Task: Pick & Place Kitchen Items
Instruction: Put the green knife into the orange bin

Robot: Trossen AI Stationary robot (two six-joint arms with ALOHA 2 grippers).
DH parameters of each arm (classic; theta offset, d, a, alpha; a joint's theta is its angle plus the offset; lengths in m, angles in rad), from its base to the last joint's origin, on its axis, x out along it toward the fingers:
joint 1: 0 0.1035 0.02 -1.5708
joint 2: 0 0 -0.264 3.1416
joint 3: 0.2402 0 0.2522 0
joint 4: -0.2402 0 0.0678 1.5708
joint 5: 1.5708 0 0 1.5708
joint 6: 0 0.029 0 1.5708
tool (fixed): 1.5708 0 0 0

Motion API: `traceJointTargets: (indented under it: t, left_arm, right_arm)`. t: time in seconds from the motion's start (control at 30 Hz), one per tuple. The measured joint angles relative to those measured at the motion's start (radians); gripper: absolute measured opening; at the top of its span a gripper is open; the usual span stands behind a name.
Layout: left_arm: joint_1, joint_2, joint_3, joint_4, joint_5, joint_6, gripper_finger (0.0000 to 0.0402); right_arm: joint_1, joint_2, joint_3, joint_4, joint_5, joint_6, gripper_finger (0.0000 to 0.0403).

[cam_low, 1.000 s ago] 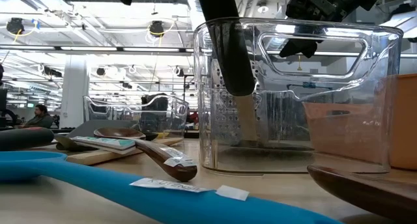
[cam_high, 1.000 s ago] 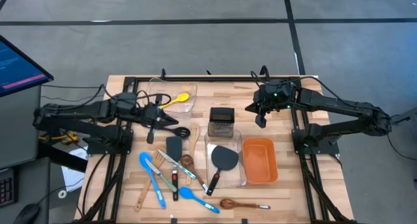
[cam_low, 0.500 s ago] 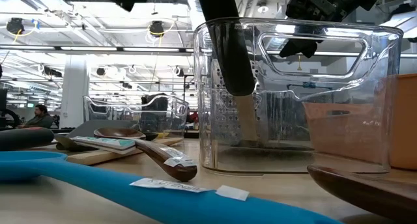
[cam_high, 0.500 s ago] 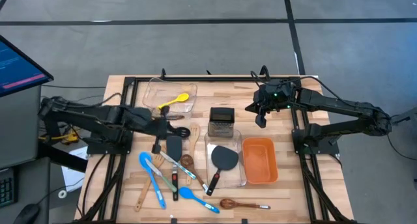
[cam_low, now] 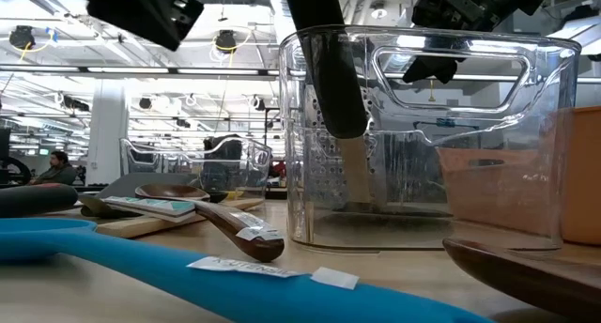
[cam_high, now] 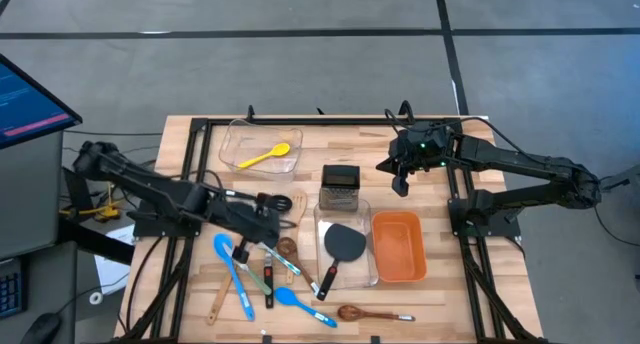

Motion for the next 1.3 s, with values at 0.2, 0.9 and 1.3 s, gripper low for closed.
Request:
traceJointTargets:
  t: [0.2, 0.9, 1.3]
  left_arm:
    - [-0.094, 0.028, 0.000, -0.089, 0.002, -0.060, 0.0002]
    - [-0.230, 0.238, 0.000, -0.200, 0.044, -0.212, 0.0002]
    - [-0.228, 0.243, -0.004, -0.239, 0.045, -0.300, 0.0046]
  right_arm:
    - [0.000, 0.000, 0.000, 0.003, 0.000, 0.000, 0.0001]
    - [0.000, 0.000, 0.000, 0.046, 0.000, 0.048, 0.0001]
    - [0.000, 0.015, 0.000, 0.045, -0.002, 0.044, 0.0001]
